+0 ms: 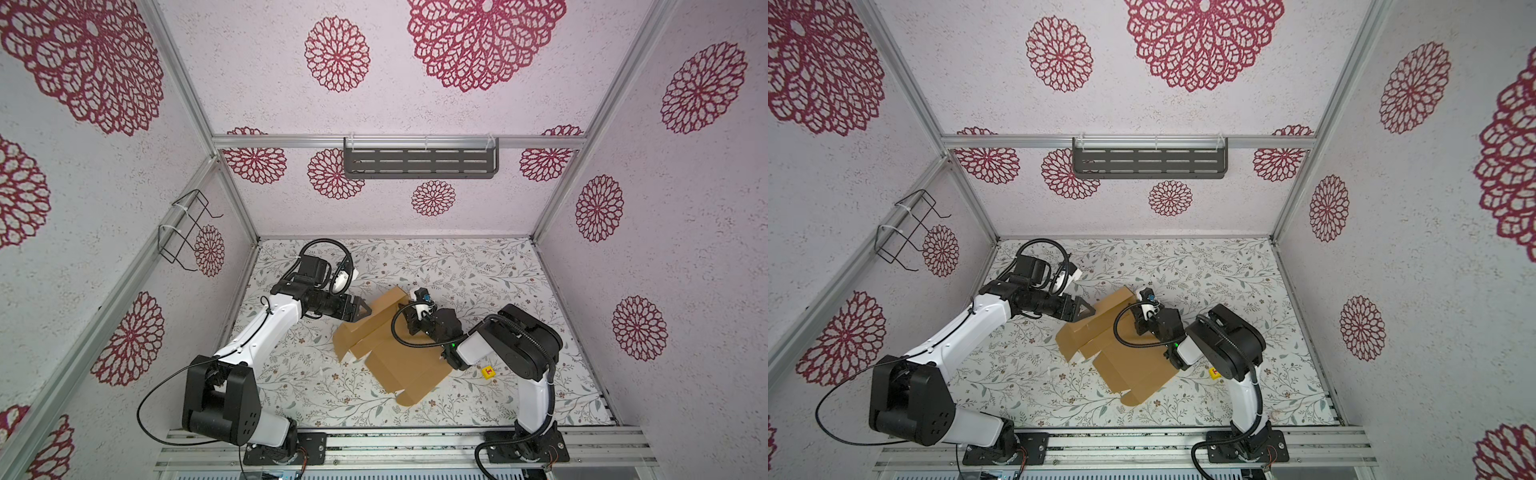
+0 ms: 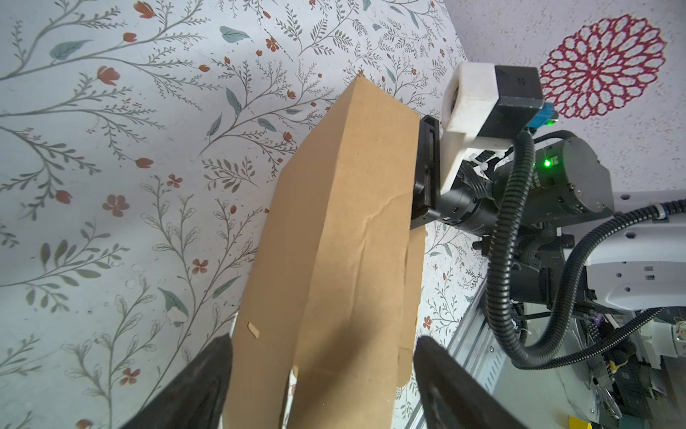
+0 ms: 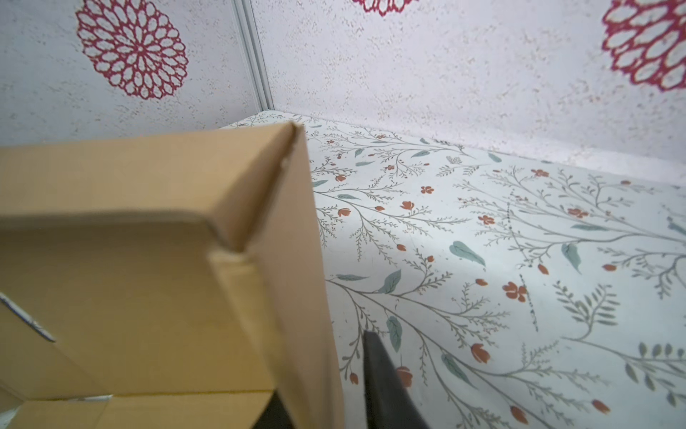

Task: Assemble paper box
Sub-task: Fold the bottom flaps of a flat cardboard box at the center of the table.

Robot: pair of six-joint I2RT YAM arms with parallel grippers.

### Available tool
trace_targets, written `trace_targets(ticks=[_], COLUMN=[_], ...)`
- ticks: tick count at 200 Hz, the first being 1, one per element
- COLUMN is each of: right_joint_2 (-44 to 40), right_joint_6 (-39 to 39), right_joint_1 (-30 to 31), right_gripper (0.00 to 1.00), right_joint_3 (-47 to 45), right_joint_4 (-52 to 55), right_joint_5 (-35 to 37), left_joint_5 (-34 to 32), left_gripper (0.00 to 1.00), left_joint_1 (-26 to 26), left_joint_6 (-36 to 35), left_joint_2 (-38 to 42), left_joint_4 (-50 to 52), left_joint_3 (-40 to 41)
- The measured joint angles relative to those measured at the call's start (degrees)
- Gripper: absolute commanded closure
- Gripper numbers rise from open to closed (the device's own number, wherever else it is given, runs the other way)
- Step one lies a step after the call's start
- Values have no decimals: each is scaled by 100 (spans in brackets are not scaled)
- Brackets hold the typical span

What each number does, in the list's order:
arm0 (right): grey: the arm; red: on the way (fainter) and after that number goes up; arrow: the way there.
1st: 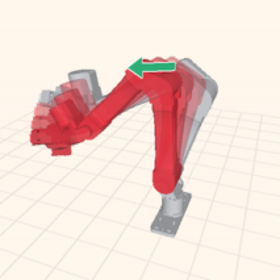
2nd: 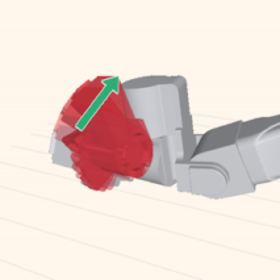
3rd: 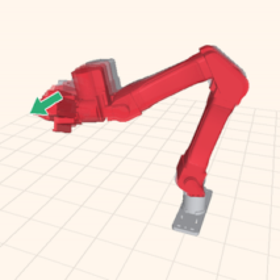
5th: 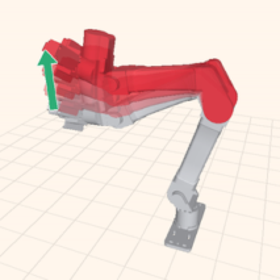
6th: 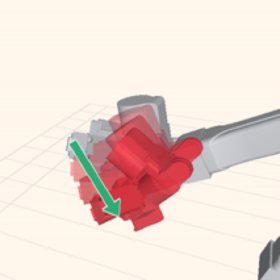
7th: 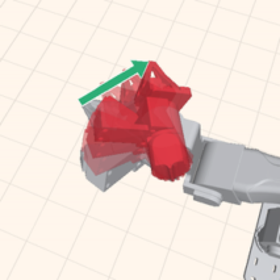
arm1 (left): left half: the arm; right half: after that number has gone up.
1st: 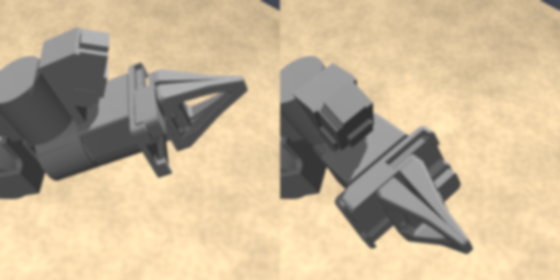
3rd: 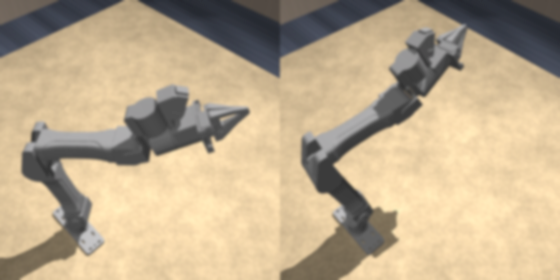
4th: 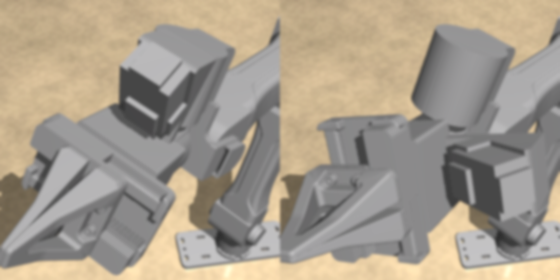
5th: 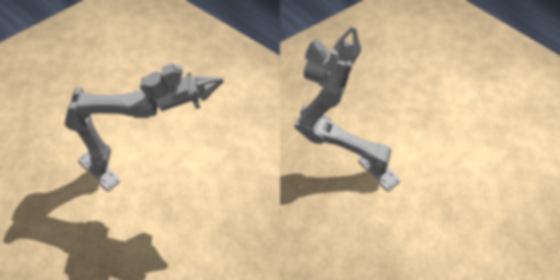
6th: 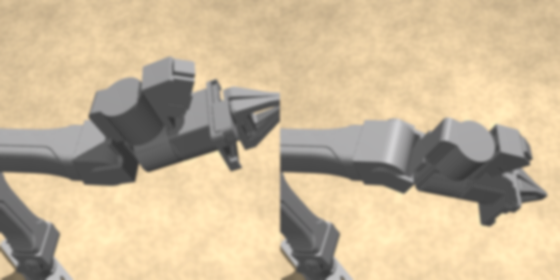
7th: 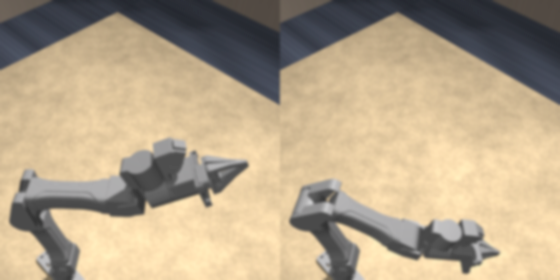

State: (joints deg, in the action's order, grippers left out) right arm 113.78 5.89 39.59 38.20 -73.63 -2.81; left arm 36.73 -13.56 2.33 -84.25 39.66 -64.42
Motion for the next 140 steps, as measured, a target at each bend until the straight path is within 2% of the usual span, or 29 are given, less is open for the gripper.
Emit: trace_targets(ticks=[25, 44, 82, 90, 104, 113, 126, 140], right_joint_2=[0, 0, -20, -55, -96, -111, -149, -221], right_joint_6=[-39, -85, -146, -186, -229, -289, -352, -376], right_joint_1=[0, 0, 0, 0, 0, 0, 0, 0], right_gripper=[96, 100, 100, 94, 75, 66, 60, 60], right_joint_3=[133, 166, 166, 168, 168, 168, 166, 164], right_joint_4=[127, 166, 269, 332, 417, 483, 601, 730], right_joint_5=[-4, -20, -20, -20, -20, 0, 9, 11], left_joint_5=[-13, -22, -15, -13, -13, -13, -13, -15], left_gripper=[15, 14, 11, 10, 9, 9, 8, 8], left_joint_1=[0, 2, 186, 260, 378, 455, 551, 621], left_joint_6=[-24, -57, -76, -83, -92, -103, -111, -140], left_joint_2=[15, 96, 341, 387, 435, 452, 459, 474], left_joint_4=[4, 7, 7, 4, 2, 7, 7, 4], left_joint_3=[-2, -2, -31, -37, -48, -48, -48, -48])
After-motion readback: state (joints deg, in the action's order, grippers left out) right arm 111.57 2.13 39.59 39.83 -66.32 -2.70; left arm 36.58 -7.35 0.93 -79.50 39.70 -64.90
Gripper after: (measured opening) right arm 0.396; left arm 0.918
